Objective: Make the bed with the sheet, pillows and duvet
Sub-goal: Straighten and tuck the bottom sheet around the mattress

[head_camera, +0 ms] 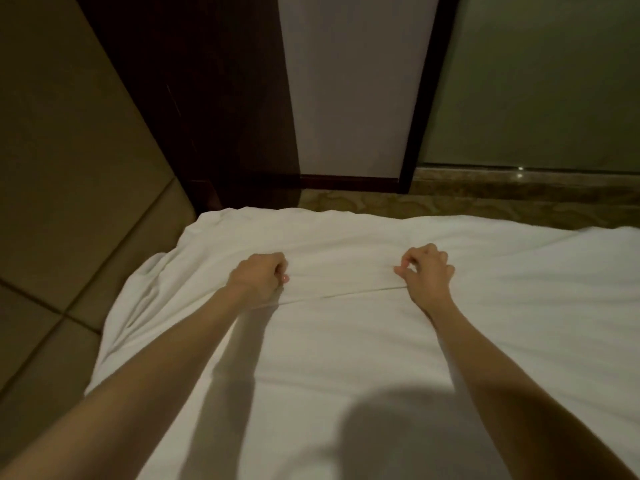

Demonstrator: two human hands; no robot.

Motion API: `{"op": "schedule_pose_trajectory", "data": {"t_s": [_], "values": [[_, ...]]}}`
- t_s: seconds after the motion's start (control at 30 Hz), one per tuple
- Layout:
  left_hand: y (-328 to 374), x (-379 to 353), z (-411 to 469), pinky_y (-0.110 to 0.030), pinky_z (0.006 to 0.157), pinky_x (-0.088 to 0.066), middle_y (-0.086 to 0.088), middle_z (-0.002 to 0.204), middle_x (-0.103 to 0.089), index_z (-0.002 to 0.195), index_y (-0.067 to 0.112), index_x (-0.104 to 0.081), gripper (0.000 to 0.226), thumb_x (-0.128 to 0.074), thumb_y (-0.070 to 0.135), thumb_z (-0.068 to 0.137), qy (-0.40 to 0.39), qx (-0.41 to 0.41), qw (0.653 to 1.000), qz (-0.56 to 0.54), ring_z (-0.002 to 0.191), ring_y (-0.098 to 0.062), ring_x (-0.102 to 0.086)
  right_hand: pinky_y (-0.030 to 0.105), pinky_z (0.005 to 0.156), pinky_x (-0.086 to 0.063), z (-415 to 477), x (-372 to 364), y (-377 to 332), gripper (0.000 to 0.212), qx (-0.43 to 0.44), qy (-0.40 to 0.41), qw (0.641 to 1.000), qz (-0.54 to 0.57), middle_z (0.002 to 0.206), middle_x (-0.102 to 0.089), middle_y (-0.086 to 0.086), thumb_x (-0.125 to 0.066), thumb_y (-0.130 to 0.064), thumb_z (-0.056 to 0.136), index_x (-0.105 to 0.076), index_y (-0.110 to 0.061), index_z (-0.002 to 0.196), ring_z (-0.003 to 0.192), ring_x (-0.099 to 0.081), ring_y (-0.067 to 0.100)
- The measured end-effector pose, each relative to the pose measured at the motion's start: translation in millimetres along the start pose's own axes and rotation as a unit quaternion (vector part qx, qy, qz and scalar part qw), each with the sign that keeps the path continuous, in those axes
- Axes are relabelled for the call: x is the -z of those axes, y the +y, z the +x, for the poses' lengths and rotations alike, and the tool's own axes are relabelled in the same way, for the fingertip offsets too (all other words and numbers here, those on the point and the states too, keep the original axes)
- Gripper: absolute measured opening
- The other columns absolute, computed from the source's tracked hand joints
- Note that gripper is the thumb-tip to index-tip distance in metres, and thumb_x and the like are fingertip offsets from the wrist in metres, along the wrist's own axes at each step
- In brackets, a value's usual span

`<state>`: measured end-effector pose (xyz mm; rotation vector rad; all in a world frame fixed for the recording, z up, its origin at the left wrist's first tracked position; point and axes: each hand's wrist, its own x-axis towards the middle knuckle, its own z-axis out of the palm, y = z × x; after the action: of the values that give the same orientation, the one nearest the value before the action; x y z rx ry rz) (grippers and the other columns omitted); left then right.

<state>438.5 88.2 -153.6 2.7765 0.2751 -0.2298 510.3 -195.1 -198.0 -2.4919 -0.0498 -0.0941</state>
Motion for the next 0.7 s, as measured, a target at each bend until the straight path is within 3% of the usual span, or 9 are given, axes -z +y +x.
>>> {"op": "schedule_pose_trajectory", "data": {"t_s": [0.07, 0.2, 0.37, 0.47, 0.53, 0.57, 0.63, 0.7], "values": [[4.1, 10.4, 8.0, -0.031, 0.070, -0.040, 0.002, 0.087, -0.060, 0.080, 0.019, -0.050, 0.010, -0.052, 0.014, 0.088, 0.053, -0.002, 0.999, -0.004, 0.086, -0.025, -0.057, 0.026, 0.077, -0.018, -6.8, -7.1, 5.6, 0.009, 0.030, 0.062, 0.997, 0.019, 0.096, -0.045, -0.001, -0.065, -0.017, 0.087, -0.059, -0.014, 0.081, 0.099, -0.042, 0.023], [31.6, 9.9, 11.0, -0.030, 0.068, -0.032, -0.007, 0.093, -0.045, 0.091, 0.012, -0.041, 0.011, -0.044, 0.019, 0.100, 0.175, 0.018, 0.984, 0.012, 0.078, -0.022, -0.046, 0.036, 0.067, -0.036, -12.3, -16.2, 4.1, 0.005, 0.105, 0.161, 0.974, -0.120, 0.091, -0.052, 0.012, -0.057, -0.005, 0.091, -0.055, -0.006, 0.087, 0.079, -0.047, 0.030], [38.1, -31.3, -7.7, -0.026, 0.066, -0.034, -0.001, 0.094, -0.042, 0.091, 0.008, -0.045, 0.006, -0.044, 0.010, 0.097, 0.267, 0.096, 0.941, -0.185, 0.070, -0.015, -0.042, 0.035, 0.060, -0.033, -15.2, -18.5, 4.2, 0.007, 0.109, 0.159, 0.979, -0.068, 0.091, -0.052, 0.014, -0.046, -0.002, 0.096, -0.050, -0.004, 0.091, 0.074, -0.050, 0.030], [32.9, -46.3, -31.8, -0.032, 0.068, -0.038, -0.002, 0.093, -0.046, 0.090, 0.007, -0.047, 0.010, -0.045, 0.013, 0.098, 0.246, 0.026, 0.951, -0.183, 0.072, -0.014, -0.044, 0.035, 0.060, -0.034, -17.2, -15.5, 2.6, 0.008, 0.081, 0.144, 0.986, -0.013, 0.094, -0.053, 0.017, -0.038, 0.000, 0.097, -0.045, -0.004, 0.095, 0.075, -0.052, 0.033], [20.1, -58.3, -64.3, -0.035, 0.080, -0.043, -0.004, 0.103, -0.053, 0.103, 0.007, -0.052, 0.013, -0.043, 0.015, 0.098, 0.210, -0.026, 0.970, -0.118, 0.088, -0.018, -0.052, 0.037, 0.062, -0.039, -19.2, -13.4, 0.2, 0.008, 0.067, 0.137, 0.988, 0.015, 0.095, -0.053, 0.017, -0.036, -0.002, 0.097, -0.044, -0.005, 0.096, 0.077, -0.053, 0.033], [11.7, -65.4, -84.5, -0.037, 0.092, -0.043, -0.005, 0.117, -0.055, 0.114, 0.009, -0.053, 0.023, -0.041, 0.019, 0.098, 0.199, -0.025, 0.977, -0.066, 0.106, -0.022, -0.053, 0.036, 0.062, -0.039, -19.8, -12.6, -1.2, 0.008, 0.060, 0.134, 0.989, 0.022, 0.095, -0.053, 0.017, -0.035, -0.004, 0.098, -0.043, -0.006, 0.096, 0.078, -0.053, 0.032], [2.0, -76.4, -127.5, -0.041, 0.111, -0.027, 0.000, 0.147, -0.040, 0.136, 0.016, -0.045, 0.046, -0.028, 0.033, 0.098, 0.174, 0.029, 0.984, 0.013, 0.138, -0.020, -0.033, 0.034, 0.064, -0.037, -19.2, -9.6, -1.8, 0.008, 0.033, 0.126, 0.991, 0.035, 0.091, -0.051, 0.015, -0.035, -0.005, 0.098, -0.041, -0.008, 0.094, 0.078, -0.051, 0.028], [-3.9, -83.6, -154.9, -0.041, 0.116, -0.014, 0.006, 0.157, -0.022, 0.147, 0.023, -0.032, 0.060, -0.013, 0.044, 0.095, 0.148, 0.075, 0.985, 0.046, 0.146, -0.014, -0.015, 0.036, 0.066, -0.037, -17.9, -4.7, -5.6, 0.011, 0.001, 0.123, 0.990, 0.064, 0.085, -0.049, 0.013, -0.036, -0.003, 0.097, -0.038, -0.011, 0.089, 0.076, -0.048, 0.025]]}}
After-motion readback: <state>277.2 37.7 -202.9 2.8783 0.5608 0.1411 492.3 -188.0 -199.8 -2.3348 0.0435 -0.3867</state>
